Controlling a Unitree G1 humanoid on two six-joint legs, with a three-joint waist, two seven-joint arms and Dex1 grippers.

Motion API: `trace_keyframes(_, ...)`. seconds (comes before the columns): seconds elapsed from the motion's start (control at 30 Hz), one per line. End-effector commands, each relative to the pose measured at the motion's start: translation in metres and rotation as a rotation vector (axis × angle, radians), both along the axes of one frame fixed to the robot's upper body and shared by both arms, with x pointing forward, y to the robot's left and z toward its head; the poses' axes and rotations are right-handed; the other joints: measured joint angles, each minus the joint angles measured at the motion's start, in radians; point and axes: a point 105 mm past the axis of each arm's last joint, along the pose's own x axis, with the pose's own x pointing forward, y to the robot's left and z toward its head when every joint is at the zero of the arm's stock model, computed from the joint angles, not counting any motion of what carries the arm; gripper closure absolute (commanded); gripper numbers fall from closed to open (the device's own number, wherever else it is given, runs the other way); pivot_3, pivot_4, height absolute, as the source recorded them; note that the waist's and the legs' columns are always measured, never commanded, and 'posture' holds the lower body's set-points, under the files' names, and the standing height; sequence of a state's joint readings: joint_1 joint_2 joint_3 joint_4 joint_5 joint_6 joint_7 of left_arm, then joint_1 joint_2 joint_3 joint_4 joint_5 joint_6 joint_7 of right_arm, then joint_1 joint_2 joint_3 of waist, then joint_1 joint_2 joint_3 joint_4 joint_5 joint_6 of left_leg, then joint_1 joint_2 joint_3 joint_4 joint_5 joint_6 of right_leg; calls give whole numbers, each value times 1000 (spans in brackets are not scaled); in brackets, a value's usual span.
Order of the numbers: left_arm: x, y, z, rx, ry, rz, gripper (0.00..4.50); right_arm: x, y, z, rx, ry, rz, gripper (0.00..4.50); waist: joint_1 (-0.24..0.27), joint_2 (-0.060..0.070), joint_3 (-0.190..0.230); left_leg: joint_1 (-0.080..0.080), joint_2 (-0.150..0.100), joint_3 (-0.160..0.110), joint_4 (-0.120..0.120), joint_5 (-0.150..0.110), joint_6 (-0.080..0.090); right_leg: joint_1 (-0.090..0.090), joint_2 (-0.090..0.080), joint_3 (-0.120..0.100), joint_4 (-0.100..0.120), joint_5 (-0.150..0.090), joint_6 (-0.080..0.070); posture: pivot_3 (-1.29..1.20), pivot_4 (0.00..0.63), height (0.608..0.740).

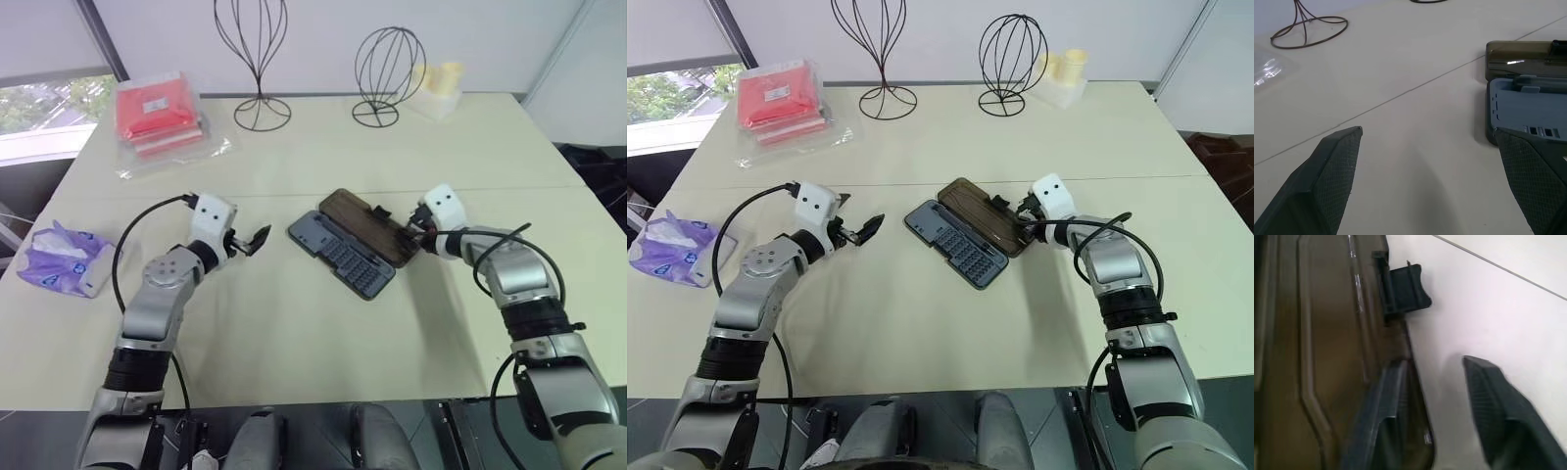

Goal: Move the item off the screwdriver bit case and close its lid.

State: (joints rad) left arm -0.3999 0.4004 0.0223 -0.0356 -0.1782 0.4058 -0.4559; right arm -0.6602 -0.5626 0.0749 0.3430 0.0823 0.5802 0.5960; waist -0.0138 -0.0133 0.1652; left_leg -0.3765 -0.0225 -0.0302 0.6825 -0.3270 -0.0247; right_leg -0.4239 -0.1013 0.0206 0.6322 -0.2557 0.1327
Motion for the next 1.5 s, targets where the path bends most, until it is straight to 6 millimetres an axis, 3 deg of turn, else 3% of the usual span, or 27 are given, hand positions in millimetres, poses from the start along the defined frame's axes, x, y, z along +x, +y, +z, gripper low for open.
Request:
trace_keyframes(0.03,-1,-5,22,1,-77,-6,0,4,5,9,-9,-26,24,2439,0,0,0,0,0,0,0,0,0,0,0,0,0,0,0,0,150,740)
trace_keyframes(0.4,2,-4,27,7,-98,8,0,8,15,-5,-35,37,85,2439,-3,0,0,0,0,0,0,0,0,0,0,0,0,0,0,0,150,740)
trace_keyframes(0.5,4,-1,32,8,-112,20,0,10,17,-11,-50,64,106,3766,-3,0,0,0,0,0,0,0,0,0,0,0,0,0,0,0,150,740)
trace_keyframes(0.93,10,16,44,7,-163,82,0,17,26,-27,-115,131,205,3766,-10,-1,-2,3,0,0,0,1,-1,2,0,0,0,0,0,0,150,740)
trace_keyframes(0.97,10,17,44,6,-163,83,0,17,27,-27,-111,131,206,4332,-11,-2,-2,3,0,0,0,1,-1,3,0,0,0,0,0,0,150,740)
trace_keyframes(1.0,10,17,44,5,-163,84,0,17,28,-27,-110,131,207,4458,-14,-2,-2,3,1,0,0,1,-1,3,0,0,0,0,0,0,150,740)
trace_keyframes(1.13,12,19,41,3,-159,86,0,16,28,-29,-113,130,214,4458,-24,-2,-3,3,1,-1,0,1,-2,3,0,0,1,0,0,0,150,740)
trace_keyframes(1.27,16,22,40,1,-160,88,0,13,33,-23,-122,98,266,4458,-26,-2,-3,3,1,-1,0,1,-2,3,0,-1,1,0,0,0,150,740)
trace_keyframes(1.4,22,25,43,-32,-162,80,0,-1,48,-7,-188,5,420,4458,-24,-2,-3,2,1,-2,-1,1,-2,1,0,-1,1,0,0,0,150,740)
trace_keyframes(1.5,22,17,49,-88,-154,-4,0,-16,59,1,-272,-62,559,4458,-25,-2,-3,0,0,-2,-1,1,-2,-1,0,-1,1,0,0,0,150,740)
